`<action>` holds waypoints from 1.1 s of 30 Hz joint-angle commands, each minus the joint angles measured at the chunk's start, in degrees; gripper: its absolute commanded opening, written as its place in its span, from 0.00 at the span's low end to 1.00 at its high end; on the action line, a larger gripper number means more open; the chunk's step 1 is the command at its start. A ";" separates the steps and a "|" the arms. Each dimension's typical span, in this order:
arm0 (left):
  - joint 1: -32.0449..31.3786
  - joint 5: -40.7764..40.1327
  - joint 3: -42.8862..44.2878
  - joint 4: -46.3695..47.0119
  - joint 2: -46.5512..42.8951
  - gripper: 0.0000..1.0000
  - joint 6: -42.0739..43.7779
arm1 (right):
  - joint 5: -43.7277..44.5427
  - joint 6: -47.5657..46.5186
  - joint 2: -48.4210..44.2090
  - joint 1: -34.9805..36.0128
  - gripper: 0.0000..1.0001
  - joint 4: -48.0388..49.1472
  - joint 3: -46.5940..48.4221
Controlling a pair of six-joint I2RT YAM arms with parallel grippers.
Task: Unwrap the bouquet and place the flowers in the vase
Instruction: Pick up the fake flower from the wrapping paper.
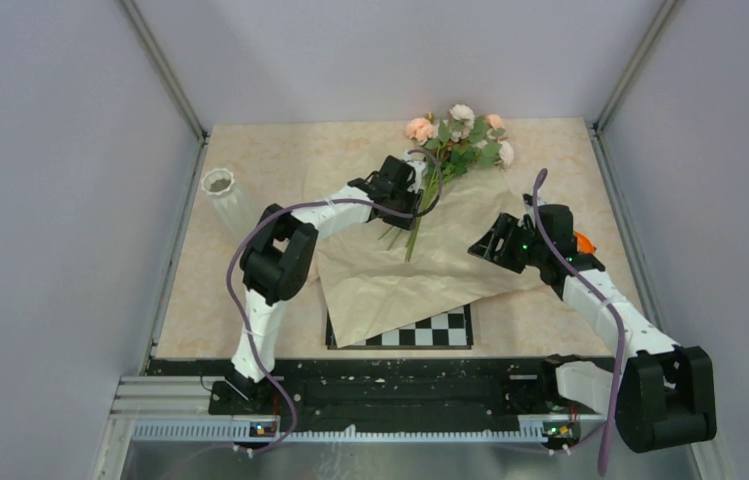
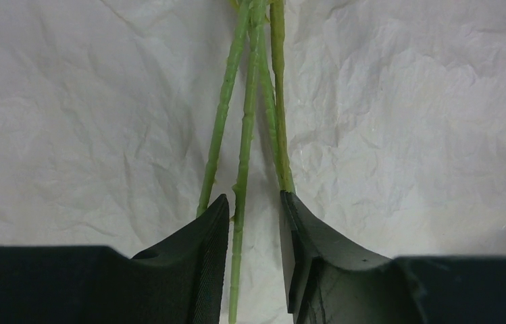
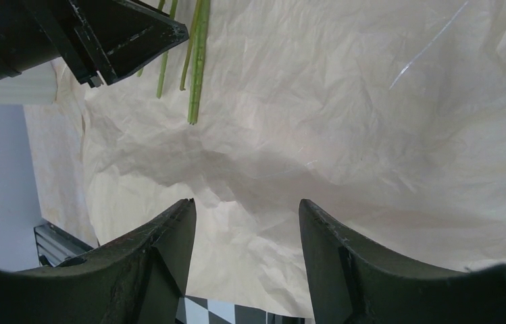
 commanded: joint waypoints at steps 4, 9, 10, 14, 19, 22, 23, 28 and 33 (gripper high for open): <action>-0.37 -1.61 0.82 1.91 0.53 0.37 0.83 | -0.51 -0.12 -1.90 -0.80 0.59 0.89 -0.24; -0.31 -3.70 0.67 1.97 0.84 0.36 1.29 | -0.61 -0.08 -2.22 -0.80 0.59 0.75 -0.21; -0.33 -4.53 0.52 2.04 0.74 0.35 1.20 | -0.56 -0.06 -2.33 -0.83 0.59 0.68 -0.22; -0.40 -4.49 0.44 2.47 0.93 0.33 1.22 | -0.47 -0.03 -2.79 -0.83 0.59 0.57 -0.51; -1.06 -5.07 0.83 2.41 1.64 0.33 1.74 | -0.45 -0.04 -3.12 -0.85 0.59 0.30 -0.70; -1.56 -5.51 1.11 2.11 2.17 0.35 2.49 | -0.43 -0.05 -3.34 -0.86 0.58 0.21 -0.78; -1.59 -7.41 1.22 1.92 2.43 0.35 2.61 | -0.47 -0.01 -3.42 -0.88 0.58 0.19 -0.79; -1.81 -9.37 1.69 1.36 2.95 0.35 2.65 | -0.52 -0.07 -3.83 -0.89 0.58 0.00 -0.83; -2.51 -11.07 1.56 1.13 1.85 0.17 3.01 | -0.43 0.08 -4.32 -0.90 0.58 -0.25 -0.90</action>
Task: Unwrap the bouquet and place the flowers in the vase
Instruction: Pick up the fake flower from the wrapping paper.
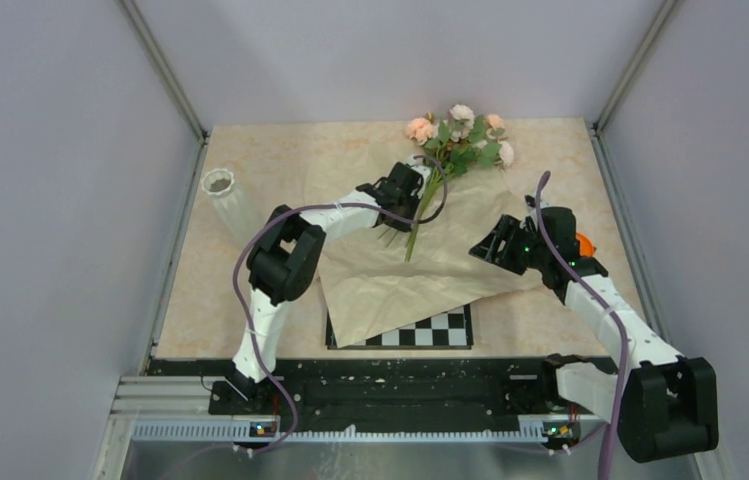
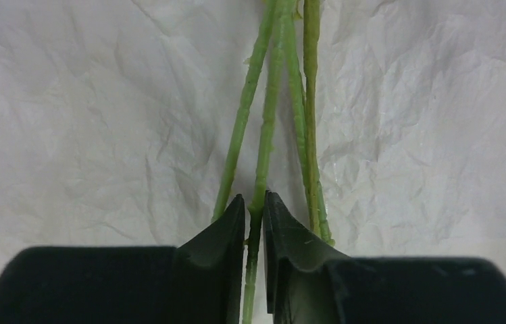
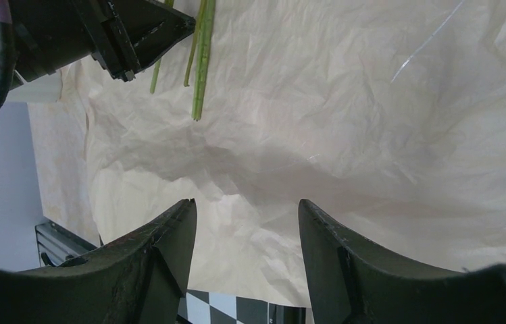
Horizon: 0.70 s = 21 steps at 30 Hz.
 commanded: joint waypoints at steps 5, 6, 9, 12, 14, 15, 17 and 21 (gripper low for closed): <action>-0.61 -1.20 -0.70 2.83 -3.54 0.00 -0.57 | -0.24 0.06 -2.28 -0.84 0.58 0.19 -0.15; -0.61 -0.90 -1.82 3.82 -4.56 0.00 -0.81 | -0.16 0.04 -2.33 -0.80 0.58 0.07 -0.18; -0.63 0.78 -3.62 6.50 -7.10 0.00 -1.11 | -0.08 -0.01 -2.56 -0.86 0.58 -0.21 -0.24; -0.66 3.63 -4.59 8.18 -9.28 0.00 -0.87 | -0.02 -0.08 -2.83 -0.80 0.58 -0.51 -0.15; -0.61 5.00 -5.41 9.05 -10.72 0.00 -0.84 | 0.16 -0.05 -3.00 -0.80 0.58 -0.67 -0.15; -0.61 5.18 -5.98 9.62 -11.83 0.00 -1.04 | 0.20 -0.07 -3.15 -0.81 0.58 -0.74 -0.15; -0.59 5.31 -7.64 11.29 -13.67 0.00 -1.47 | 0.28 -0.02 -3.33 -0.82 0.58 -0.74 -0.14; -0.56 7.32 -10.53 14.28 -16.69 0.00 -2.47 | 0.42 0.17 -3.47 -0.88 0.58 -0.87 -0.24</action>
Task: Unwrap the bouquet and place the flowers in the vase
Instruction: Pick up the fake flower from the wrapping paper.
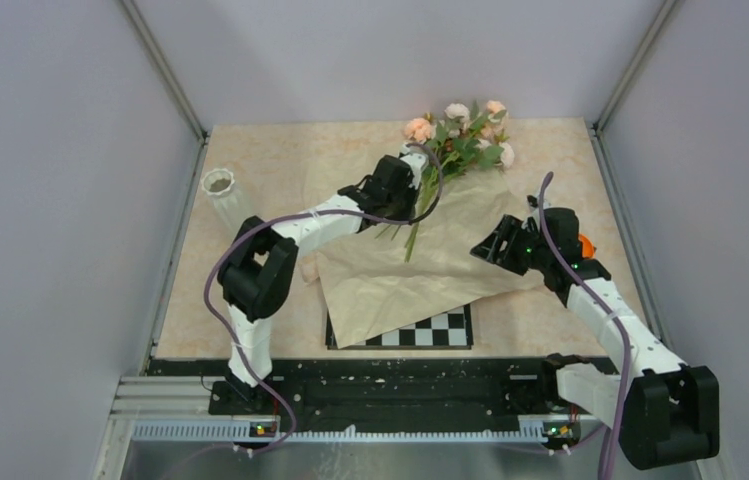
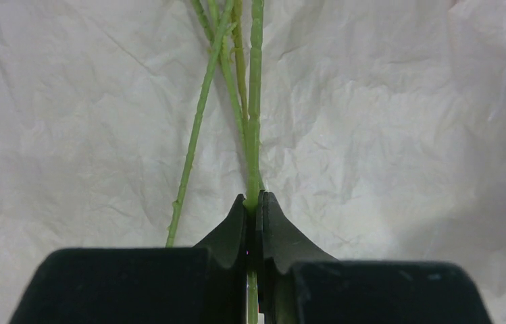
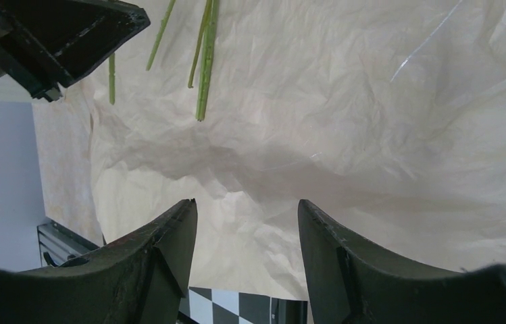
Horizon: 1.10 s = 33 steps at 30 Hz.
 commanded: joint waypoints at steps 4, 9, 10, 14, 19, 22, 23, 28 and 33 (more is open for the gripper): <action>-0.06 5.08 -5.53 9.37 -9.15 0.00 -3.20 | 0.92 1.09 -2.69 -0.72 0.58 0.51 0.15; -0.15 10.17 -13.89 16.28 -16.09 0.00 -9.74 | -1.64 4.51 -4.16 -0.75 0.66 6.50 2.19; -0.15 11.10 -15.84 17.78 -17.78 0.00 -11.93 | -3.17 5.13 -4.09 -0.63 0.67 8.66 2.62; -0.94 12.72 -26.03 26.58 -25.46 0.00 -19.52 | -7.06 8.97 -3.96 -0.25 0.75 16.41 3.96; -3.07 10.71 -34.21 30.95 -33.02 0.00 -23.85 | -7.12 12.93 -1.39 3.07 0.79 23.24 6.71; -5.01 9.00 -37.71 32.16 -37.46 0.00 -25.92 | -6.23 14.79 1.67 7.06 0.78 23.81 10.49; -5.83 8.01 -39.29 33.07 -38.93 0.00 -26.71 | -5.37 15.16 2.41 8.73 0.78 24.46 11.63; -10.92 3.20 -43.46 33.59 -44.76 0.00 -27.94 | -3.27 15.59 8.19 14.03 0.77 25.60 16.07; -13.84 -0.66 -46.24 32.86 -49.50 0.00 -28.91 | -4.59 15.39 12.42 16.11 0.65 24.68 18.87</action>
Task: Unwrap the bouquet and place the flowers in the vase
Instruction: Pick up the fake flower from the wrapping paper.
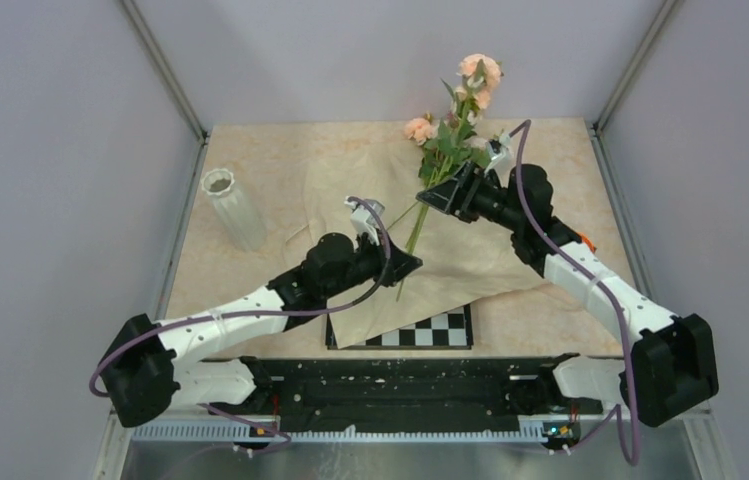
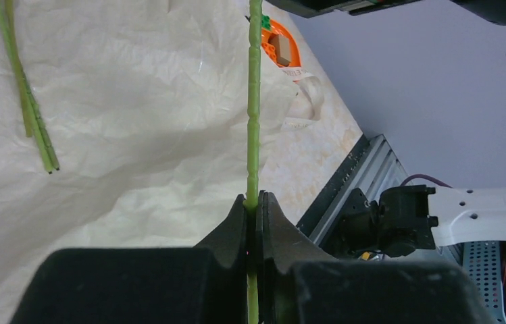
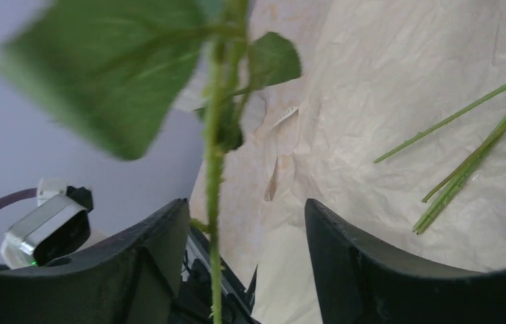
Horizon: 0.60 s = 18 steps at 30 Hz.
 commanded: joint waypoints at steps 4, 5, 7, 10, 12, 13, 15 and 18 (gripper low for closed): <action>-1.77 -5.12 -1.84 1.95 -5.20 0.00 -1.21 | -0.40 0.48 1.84 2.39 0.35 4.16 2.94; -1.82 -5.01 -1.59 1.43 -5.20 0.00 -0.85 | -0.53 0.22 1.60 2.54 0.25 4.74 2.77; -1.83 -4.76 -0.44 -0.55 -5.20 0.06 0.24 | -0.62 -0.81 0.99 2.82 0.07 4.97 2.84; -1.78 -5.07 3.35 -6.60 -5.99 0.58 2.20 | -0.90 -4.16 -0.28 2.84 0.00 4.22 2.84; -1.69 -7.14 5.72 -9.94 -6.81 0.86 2.92 | -1.03 -7.59 -1.80 2.84 0.00 3.42 2.64; -1.58 -8.08 6.79 -11.37 -7.39 0.96 3.28 | -1.29 -9.53 -2.44 2.84 0.00 2.96 2.55; -0.83 -9.98 10.36 -17.10 -8.38 0.99 3.02 | -2.61 -13.70 -3.30 2.84 0.00 1.40 2.75; 0.60 -8.43 15.73 -23.34 -9.58 0.99 3.52 | -6.83 -17.67 -4.25 2.88 0.00 0.01 2.95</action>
